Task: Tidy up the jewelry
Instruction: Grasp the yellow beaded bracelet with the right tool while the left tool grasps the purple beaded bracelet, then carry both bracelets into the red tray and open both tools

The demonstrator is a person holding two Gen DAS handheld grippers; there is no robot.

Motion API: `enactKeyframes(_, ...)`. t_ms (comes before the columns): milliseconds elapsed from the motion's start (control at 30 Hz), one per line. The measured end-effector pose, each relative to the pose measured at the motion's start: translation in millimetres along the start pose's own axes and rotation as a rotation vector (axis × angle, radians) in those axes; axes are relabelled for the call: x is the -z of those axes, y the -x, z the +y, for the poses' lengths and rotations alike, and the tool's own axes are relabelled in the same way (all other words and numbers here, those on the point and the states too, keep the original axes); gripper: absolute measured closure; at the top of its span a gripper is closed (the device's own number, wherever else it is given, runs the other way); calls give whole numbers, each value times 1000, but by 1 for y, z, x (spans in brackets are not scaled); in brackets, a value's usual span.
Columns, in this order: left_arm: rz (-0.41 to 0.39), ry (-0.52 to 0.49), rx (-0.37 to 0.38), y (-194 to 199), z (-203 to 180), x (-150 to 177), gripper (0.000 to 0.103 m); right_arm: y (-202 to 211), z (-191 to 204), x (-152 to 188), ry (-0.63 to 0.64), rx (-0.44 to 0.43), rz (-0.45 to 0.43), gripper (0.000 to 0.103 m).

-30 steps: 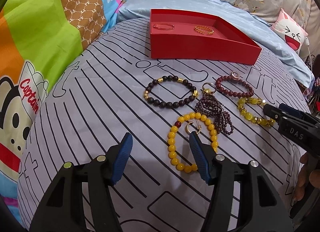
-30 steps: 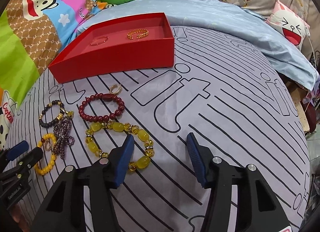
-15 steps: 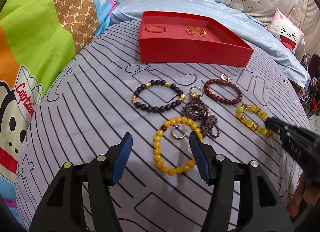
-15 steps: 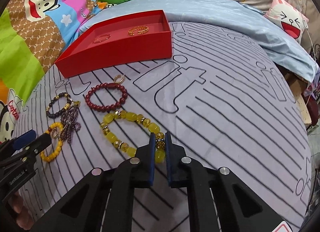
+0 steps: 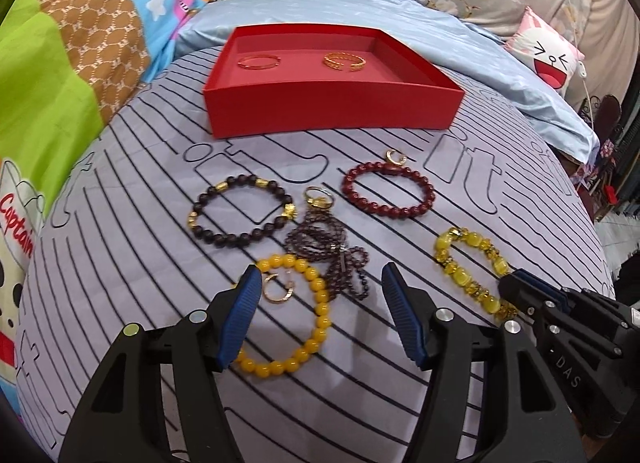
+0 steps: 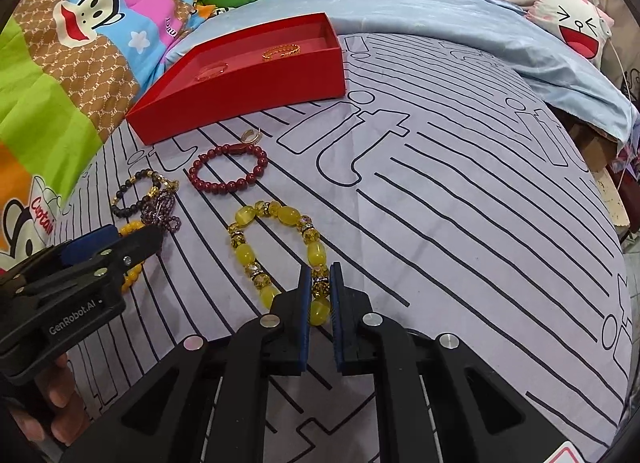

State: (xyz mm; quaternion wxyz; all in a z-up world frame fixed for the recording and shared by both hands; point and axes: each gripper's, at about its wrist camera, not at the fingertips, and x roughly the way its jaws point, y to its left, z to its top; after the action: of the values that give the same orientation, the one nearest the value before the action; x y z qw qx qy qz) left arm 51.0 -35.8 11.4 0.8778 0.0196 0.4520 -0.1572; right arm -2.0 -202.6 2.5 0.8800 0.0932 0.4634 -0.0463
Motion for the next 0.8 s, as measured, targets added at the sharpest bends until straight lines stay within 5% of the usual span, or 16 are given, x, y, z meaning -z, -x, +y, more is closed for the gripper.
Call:
enactKeyframes(400, 2, 16, 42, -3, 4, -2, 96, 1, -3, 0, -16, -17, 2, 94)
enactKeyframes(800, -63, 44, 63, 29, 11, -14, 97, 27, 2, -8, -11, -56, -59, 94)
